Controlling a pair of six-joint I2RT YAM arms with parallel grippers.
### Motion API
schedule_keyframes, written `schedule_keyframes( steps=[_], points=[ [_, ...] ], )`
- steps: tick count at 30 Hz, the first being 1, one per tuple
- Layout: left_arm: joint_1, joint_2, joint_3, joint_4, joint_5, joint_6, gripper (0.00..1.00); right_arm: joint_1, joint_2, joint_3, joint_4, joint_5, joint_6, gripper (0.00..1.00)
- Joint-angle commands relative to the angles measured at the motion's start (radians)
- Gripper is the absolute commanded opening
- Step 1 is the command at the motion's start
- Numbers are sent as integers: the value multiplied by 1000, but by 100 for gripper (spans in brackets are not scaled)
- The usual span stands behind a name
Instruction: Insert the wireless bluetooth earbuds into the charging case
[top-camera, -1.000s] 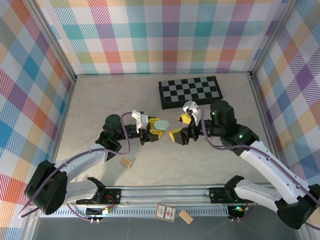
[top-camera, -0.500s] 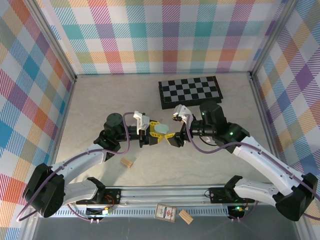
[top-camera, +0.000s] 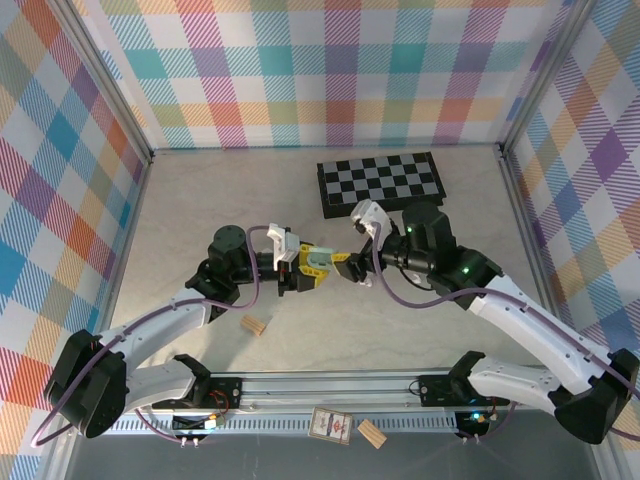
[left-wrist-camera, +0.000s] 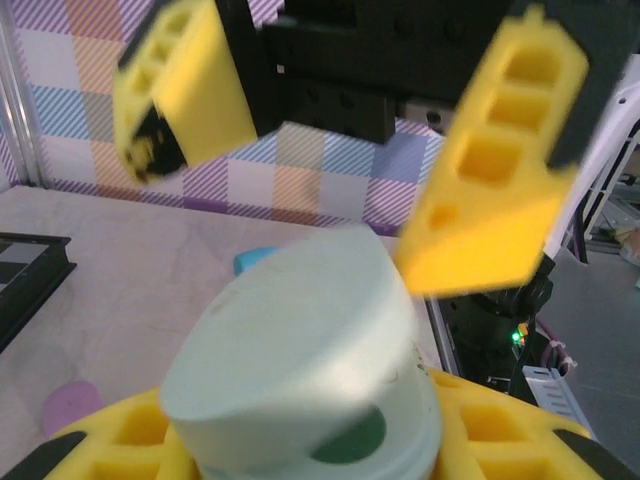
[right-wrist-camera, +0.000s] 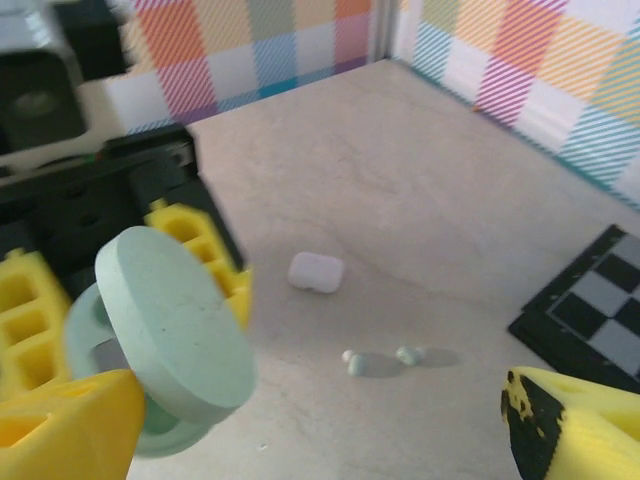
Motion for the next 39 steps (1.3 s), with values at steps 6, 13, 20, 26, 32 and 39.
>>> schedule_keyframes(
  steps=[6, 13, 20, 26, 32, 39],
  points=[
    [-7, -23, 22, 18, 59, 19, 35, -6, -7, 17, 57, 66, 87, 90],
    [-7, -36, 17, 25, 61, 15, 35, -4, 14, 49, 21, 34, 77, 91],
    [-7, -29, 26, 38, 78, -7, 35, -5, 30, 60, -22, -124, -34, 83],
    [-10, -21, 39, 26, 103, -16, 35, -5, 69, 91, -34, -181, -44, 61],
    [-15, -22, 51, 7, 118, -19, 35, -5, 85, 103, -54, -248, -100, 35],
    [-21, -39, 53, -31, 112, -10, 35, -4, 79, 105, -70, -285, -131, 12]
  ],
)
